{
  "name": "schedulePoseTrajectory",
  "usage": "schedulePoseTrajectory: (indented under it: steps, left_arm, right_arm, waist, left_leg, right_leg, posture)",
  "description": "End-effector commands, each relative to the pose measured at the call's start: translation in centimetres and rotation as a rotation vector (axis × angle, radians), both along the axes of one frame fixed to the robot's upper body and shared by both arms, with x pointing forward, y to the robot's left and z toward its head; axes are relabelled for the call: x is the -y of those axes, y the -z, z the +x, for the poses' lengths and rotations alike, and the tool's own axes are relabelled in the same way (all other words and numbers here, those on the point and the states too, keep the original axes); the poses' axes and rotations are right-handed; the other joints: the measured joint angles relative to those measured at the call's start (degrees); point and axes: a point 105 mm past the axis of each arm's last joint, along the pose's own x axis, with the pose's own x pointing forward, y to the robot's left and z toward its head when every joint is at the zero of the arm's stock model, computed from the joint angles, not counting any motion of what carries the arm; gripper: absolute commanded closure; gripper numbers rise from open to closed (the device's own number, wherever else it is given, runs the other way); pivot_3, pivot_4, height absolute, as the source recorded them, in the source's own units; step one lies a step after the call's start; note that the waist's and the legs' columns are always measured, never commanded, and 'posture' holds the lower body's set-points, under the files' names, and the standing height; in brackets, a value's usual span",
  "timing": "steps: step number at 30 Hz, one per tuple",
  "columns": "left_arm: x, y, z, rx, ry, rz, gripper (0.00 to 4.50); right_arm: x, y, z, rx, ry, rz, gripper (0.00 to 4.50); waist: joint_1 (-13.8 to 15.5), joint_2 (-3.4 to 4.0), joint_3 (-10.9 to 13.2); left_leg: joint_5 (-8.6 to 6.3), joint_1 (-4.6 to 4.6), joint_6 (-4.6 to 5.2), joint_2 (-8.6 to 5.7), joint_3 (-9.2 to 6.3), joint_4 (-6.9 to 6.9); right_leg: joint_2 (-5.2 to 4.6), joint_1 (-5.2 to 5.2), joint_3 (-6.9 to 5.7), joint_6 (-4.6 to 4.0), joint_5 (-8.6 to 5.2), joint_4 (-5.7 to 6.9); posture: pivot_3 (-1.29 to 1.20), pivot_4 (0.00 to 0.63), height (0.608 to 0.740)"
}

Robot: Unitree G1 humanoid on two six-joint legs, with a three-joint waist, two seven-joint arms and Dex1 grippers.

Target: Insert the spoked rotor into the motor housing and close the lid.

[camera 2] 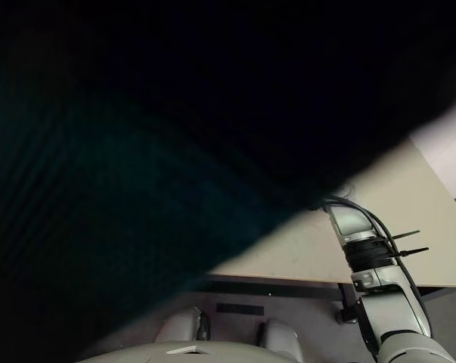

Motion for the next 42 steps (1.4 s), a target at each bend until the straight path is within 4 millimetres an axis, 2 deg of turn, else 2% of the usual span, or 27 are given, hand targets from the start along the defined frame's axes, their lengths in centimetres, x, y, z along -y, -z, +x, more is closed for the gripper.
schedulePoseTrajectory:
  steps: [1,3,11,14,15,19,23,33,38,42]
  left_arm:
    - [0.0,-1.1,0.3,0.046,0.010,0.004,1.88]
    - [0.0,-1.1,0.3,0.047,0.009,0.005,1.88]
    - [0.0,-1.0,0.2,0.043,0.011,0.007,1.88]
    - [0.0,-0.9,0.2,0.042,0.012,0.009,1.88]
    - [0.0,-0.9,0.2,0.042,0.013,0.009,1.88]
    - [0.0,-0.8,0.2,0.042,0.014,0.013,1.88]
    - [0.0,-0.8,0.2,0.042,0.014,0.018,1.88]
    - [0.0,-0.6,0.1,0.039,0.016,0.026,1.88]
    - [-0.1,-0.6,0.1,0.038,0.016,0.027,1.88]
    - [-0.1,-0.5,0.0,0.037,0.014,0.028,1.88]
  right_arm:
    - [0.3,-0.3,0.2,0.014,0.007,-0.008,3.90]
    - [0.2,-0.3,0.1,0.008,0.004,-0.003,3.90]
    - [0.4,-0.7,0.6,0.035,0.027,0.003,1.29]
    - [0.2,-1.5,0.8,0.057,0.018,0.022,0.24]
    - [0.1,-1.8,0.8,0.065,0.015,0.031,0.02]
    - [-0.1,-2.7,0.9,0.086,0.004,0.051,0.02]
    - [-0.3,-2.9,0.7,0.083,-0.015,0.070,0.97]
    - [-0.5,-3.0,0.6,0.085,-0.020,0.067,4.49]
    - [-0.6,-2.7,0.6,0.077,-0.018,0.054,4.49]
    - [-1.0,-1.4,0.3,0.044,-0.026,0.041,4.49]
  waist:
    - [0.00,0.00,0.00]
    - [0.00,0.00,0.00]
    - [-0.02,0.00,0.00]
    - [-0.06,0.00,0.00]
    - [-0.05,0.00,0.00]
    - [-0.02,0.00,0.00]
    - [-0.02,0.00,0.00]
    - [-0.02,0.00,0.00]
    - [-0.02,0.00,0.00]
    - [-0.02,0.00,0.00]
  left_leg:
    - [-0.01,0.00,-0.01,0.00,0.00,0.00]
    - [0.00,0.01,-0.01,0.00,0.00,0.00]
    - [0.01,0.02,0.01,0.00,0.00,0.00]
    - [0.02,0.02,0.02,0.00,0.00,-0.01]
    - [0.02,0.02,0.02,0.00,0.00,-0.01]
    - [0.03,-0.01,0.05,0.00,0.00,-0.01]
    - [0.03,0.00,0.04,0.00,0.00,-0.01]
    - [0.03,0.00,0.05,0.00,0.00,-0.01]
    - [0.03,-0.01,0.06,0.00,0.00,-0.01]
    - [0.03,0.00,0.05,0.00,0.00,-0.01]
  right_leg:
    - [0.00,0.00,0.00,0.00,0.00,0.00]
    - [0.00,0.00,0.00,0.00,0.00,0.00]
    - [0.00,0.01,0.00,0.00,0.00,0.00]
    - [0.00,0.00,0.00,0.00,0.00,0.00]
    - [0.00,0.00,0.00,0.00,0.00,0.00]
    - [0.00,0.00,0.00,0.00,0.00,0.00]
    - [0.00,0.00,0.00,0.00,0.00,0.00]
    - [0.00,0.00,0.00,0.00,0.00,0.00]
    - [0.00,0.00,0.00,0.00,0.00,0.00]
    - [0.00,0.00,0.00,0.00,0.00,0.00]
  posture:
    - [0.00,0.000,0.740]
    - [0.00,0.000,0.740]
    - [0.00,0.000,0.740]
    - [0.00,0.000,0.740]
    - [0.00,0.000,0.740]
    - [0.00,0.000,0.740]
    - [0.00,0.000,0.740]
    - [0.00,0.000,0.740]
    - [0.00,0.000,0.740]
    - [0.00,0.000,0.740]
